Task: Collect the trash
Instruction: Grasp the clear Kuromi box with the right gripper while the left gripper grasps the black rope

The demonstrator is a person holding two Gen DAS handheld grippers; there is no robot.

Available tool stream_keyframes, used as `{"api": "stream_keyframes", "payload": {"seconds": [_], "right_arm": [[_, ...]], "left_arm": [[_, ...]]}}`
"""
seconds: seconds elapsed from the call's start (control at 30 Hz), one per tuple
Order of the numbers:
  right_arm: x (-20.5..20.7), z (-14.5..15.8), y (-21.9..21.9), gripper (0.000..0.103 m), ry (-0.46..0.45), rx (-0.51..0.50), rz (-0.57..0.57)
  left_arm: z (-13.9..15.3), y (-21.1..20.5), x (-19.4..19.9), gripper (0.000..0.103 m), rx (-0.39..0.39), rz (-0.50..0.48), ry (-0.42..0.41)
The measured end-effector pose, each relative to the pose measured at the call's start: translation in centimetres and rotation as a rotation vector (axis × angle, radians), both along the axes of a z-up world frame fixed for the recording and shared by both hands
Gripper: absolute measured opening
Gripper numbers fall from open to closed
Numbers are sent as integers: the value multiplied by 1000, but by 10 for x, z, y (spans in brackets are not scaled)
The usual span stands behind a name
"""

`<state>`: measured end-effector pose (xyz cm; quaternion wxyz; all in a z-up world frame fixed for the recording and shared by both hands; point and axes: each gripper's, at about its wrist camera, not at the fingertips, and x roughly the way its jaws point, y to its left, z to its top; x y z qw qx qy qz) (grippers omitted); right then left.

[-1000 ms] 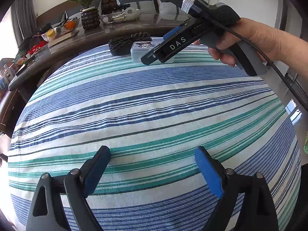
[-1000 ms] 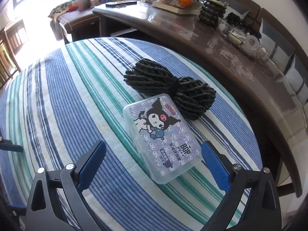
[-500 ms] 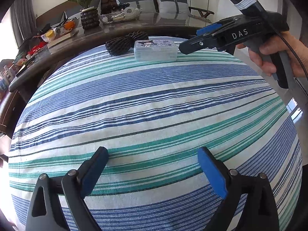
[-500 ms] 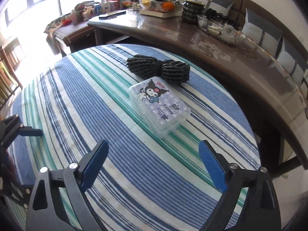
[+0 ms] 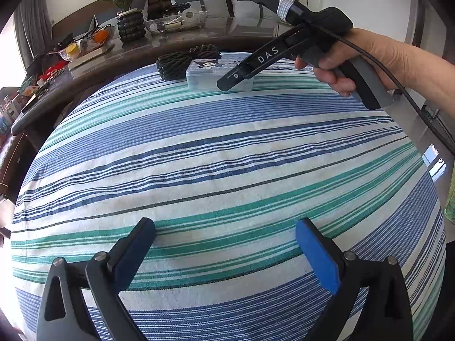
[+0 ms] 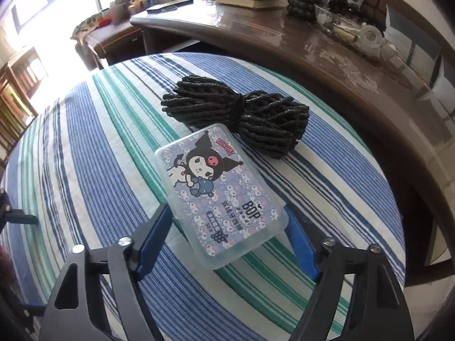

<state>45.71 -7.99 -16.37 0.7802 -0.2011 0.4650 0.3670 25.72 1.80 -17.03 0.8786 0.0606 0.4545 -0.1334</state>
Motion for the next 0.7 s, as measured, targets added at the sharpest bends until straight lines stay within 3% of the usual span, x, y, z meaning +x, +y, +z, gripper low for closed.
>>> {"api": "stream_keyframes", "payload": {"seconds": [0.2,0.3,0.43,0.5,0.57,0.63,0.7], "right_arm": [[-41,5,-35,72,-9,48,-95],[-89,8,-69,72,-13,72,-222],[-164,2,-108,72,-59,14,-405],[-196,4,-124,72,-57,52,-477],[-216,6,-135,72,-55,96,-536],[-225,7,-135,72,-62,96,-540],[-226,7,-130,72,-77,79,-505]], "left_arm": [[-1,-1,2,103,1,-4,3],[-1,-1,2,103,0,-3,3],[0,1,6,102,-17,-26,7],[10,4,21,102,-25,-48,-4],[31,7,43,102,4,-60,-81],[55,7,73,102,1,-119,-157],[68,8,110,102,-3,-164,-173]]}}
